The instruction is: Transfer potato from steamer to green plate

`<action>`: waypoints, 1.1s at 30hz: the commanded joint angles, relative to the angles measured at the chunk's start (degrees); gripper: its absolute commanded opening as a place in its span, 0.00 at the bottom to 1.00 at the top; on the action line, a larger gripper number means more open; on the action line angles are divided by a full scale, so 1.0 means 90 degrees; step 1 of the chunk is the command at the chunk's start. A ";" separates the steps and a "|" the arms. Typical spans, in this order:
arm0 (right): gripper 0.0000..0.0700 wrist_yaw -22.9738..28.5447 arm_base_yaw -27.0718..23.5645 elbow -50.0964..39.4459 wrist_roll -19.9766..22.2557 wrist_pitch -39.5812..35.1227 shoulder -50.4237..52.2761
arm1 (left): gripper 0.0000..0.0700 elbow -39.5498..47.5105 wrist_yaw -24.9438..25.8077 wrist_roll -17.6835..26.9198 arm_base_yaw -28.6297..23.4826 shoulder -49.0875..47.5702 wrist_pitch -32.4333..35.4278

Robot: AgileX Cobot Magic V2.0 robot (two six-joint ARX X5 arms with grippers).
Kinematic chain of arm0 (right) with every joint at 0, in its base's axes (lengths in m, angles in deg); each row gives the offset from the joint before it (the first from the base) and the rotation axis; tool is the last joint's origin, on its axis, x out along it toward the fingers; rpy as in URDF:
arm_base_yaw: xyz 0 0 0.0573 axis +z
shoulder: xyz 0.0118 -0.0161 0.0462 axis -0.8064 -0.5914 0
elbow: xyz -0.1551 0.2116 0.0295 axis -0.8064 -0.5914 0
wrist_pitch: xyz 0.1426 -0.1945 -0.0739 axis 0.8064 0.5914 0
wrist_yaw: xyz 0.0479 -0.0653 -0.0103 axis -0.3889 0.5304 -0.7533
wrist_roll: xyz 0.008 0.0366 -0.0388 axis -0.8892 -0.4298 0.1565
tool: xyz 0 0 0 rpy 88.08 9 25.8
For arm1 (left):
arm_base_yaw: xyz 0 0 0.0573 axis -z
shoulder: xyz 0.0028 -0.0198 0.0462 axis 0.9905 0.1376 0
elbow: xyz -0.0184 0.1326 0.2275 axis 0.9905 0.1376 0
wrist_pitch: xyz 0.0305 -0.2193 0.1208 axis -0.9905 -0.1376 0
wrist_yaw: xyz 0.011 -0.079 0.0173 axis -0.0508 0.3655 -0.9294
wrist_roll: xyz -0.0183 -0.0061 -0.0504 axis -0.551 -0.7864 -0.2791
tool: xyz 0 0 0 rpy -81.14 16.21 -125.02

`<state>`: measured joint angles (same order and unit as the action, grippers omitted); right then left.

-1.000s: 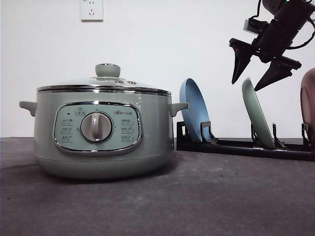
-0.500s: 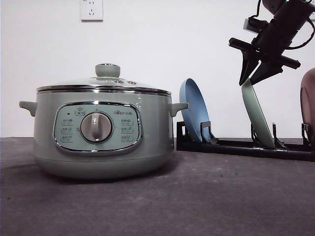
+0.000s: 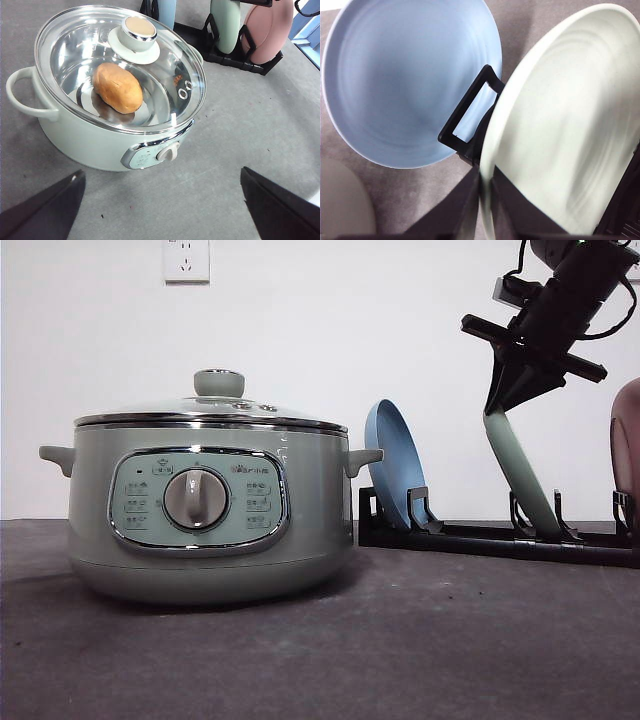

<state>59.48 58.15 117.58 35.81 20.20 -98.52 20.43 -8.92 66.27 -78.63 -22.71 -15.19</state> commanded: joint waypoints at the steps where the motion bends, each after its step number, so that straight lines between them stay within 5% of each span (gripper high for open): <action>1: 0.01 0.0007 -0.0010 0.0155 0.0017 -0.0146 -0.0067 | 0.91 -0.0124 0.0052 0.0107 0.0010 0.0032 0.0033; 20: 0.01 -0.0752 0.0035 0.0158 -0.0062 -0.0364 0.1128 | 0.91 -0.0124 0.0053 0.0109 0.0010 0.0032 0.0055; 33: 0.01 -0.0466 0.0973 0.0158 0.1084 0.1237 0.2382 | 0.91 -0.0124 0.0050 0.0112 0.0010 0.0032 0.0081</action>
<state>54.32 66.28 117.60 42.35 31.03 -77.10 20.43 -8.92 66.27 -78.63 -22.73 -14.91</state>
